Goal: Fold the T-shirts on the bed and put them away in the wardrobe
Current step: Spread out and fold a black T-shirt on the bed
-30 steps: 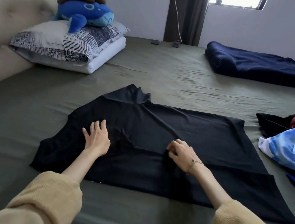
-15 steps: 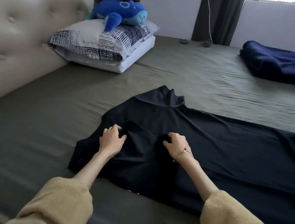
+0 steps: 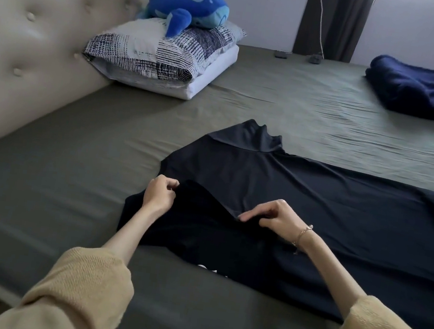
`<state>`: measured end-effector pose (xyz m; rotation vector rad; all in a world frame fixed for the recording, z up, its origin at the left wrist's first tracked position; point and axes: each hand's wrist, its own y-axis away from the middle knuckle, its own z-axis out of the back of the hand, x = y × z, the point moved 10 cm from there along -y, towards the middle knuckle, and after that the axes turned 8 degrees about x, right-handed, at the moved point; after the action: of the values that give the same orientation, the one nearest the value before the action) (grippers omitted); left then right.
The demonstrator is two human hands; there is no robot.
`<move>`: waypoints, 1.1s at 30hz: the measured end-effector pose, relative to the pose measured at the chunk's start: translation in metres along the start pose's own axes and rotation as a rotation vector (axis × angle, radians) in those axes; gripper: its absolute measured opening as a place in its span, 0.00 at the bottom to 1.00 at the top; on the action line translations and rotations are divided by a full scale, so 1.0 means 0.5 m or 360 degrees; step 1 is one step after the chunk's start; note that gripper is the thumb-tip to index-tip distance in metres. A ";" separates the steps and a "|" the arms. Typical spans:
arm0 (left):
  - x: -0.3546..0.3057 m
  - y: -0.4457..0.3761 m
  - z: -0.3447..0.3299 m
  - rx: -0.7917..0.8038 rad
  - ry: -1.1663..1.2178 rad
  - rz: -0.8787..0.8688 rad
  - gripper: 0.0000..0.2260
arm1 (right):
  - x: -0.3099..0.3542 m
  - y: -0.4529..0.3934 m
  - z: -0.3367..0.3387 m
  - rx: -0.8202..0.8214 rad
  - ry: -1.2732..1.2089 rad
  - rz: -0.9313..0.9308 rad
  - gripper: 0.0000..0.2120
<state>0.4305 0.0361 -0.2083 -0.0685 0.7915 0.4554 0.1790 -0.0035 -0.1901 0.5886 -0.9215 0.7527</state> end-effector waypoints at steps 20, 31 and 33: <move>-0.225 -0.003 -0.109 -0.0061 -0.0648 -0.0457 0.14 | -0.125 0.064 0.212 -0.0911 0.0329 -0.0453 0.15; -0.463 -0.128 -0.390 0.0354 -0.0661 -0.0848 0.14 | -0.309 0.115 0.490 -0.1066 0.0736 -0.0843 0.15; -0.490 -0.159 -0.411 0.0329 -0.0711 -0.0872 0.13 | -0.333 0.127 0.535 -0.1086 0.0813 -0.0903 0.16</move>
<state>0.1763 -0.1723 -0.1904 0.0111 0.3497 -0.1337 -0.0647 -0.2125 -0.1959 0.0233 -0.4439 0.0358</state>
